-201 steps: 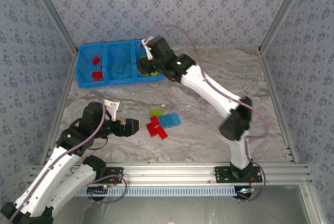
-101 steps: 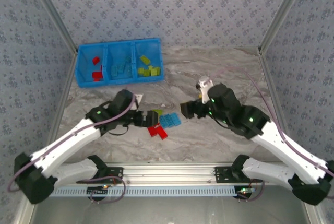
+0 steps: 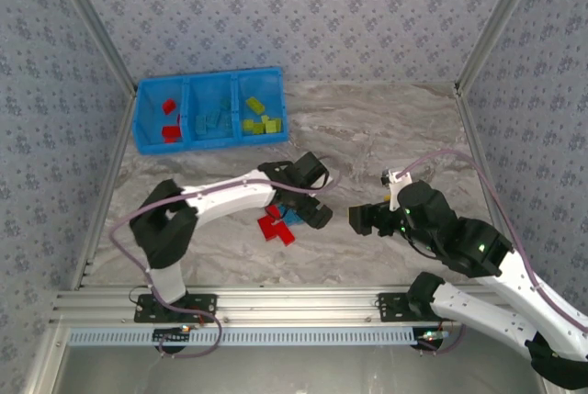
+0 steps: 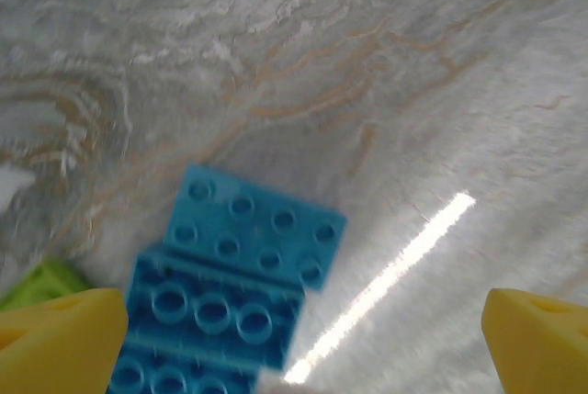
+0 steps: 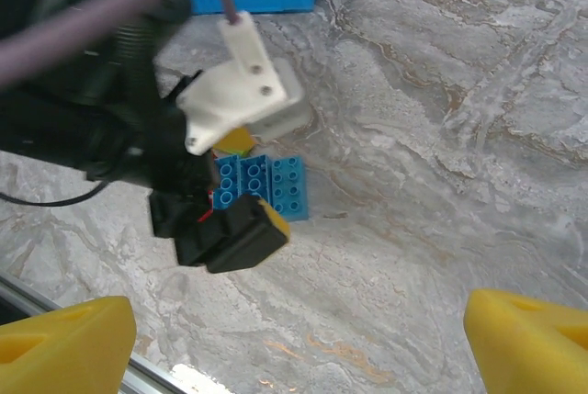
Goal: Sort the legos into containers by color
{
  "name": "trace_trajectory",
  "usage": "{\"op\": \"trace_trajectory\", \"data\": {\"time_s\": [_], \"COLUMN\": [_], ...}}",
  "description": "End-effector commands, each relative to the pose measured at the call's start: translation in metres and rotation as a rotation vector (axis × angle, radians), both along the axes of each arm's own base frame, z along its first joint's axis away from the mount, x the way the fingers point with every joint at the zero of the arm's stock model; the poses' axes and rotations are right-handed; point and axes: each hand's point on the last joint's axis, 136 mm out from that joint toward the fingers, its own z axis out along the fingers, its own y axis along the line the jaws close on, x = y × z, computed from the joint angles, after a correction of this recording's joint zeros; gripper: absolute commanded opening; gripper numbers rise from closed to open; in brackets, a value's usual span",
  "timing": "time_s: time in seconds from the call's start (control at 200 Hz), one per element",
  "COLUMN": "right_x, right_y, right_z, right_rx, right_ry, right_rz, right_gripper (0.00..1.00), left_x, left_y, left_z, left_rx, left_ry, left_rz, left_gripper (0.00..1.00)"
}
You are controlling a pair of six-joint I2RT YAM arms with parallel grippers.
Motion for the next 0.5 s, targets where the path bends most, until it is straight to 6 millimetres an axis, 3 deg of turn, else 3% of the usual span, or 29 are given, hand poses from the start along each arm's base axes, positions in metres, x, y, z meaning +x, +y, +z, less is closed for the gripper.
{"op": "trace_trajectory", "data": {"time_s": [0.0,0.075,0.335,0.495], "right_x": [-0.002,-0.001,0.002,0.001], "right_y": [-0.007,-0.006,-0.005,-0.004], "right_z": [-0.008,-0.010,-0.012,-0.010], "right_rx": [-0.020,-0.016,-0.019,-0.008], "right_ry": [0.025,0.031,0.026,0.029], "right_rz": [-0.034,-0.036,-0.047,-0.044], "right_gripper": [0.95,0.95,0.95,0.96], "left_x": [0.011,0.014,0.010,0.010], "left_y": [0.003,0.001,-0.003,0.003], "left_z": [-0.009,-0.020,-0.048,-0.060], "left_rx": [0.097,0.115,0.148,0.186], "left_ry": [-0.045,-0.032,0.021,0.028], "left_rz": [-0.106,-0.121,-0.153,-0.156], "left_gripper": [0.99,0.97,0.77,0.74]}}
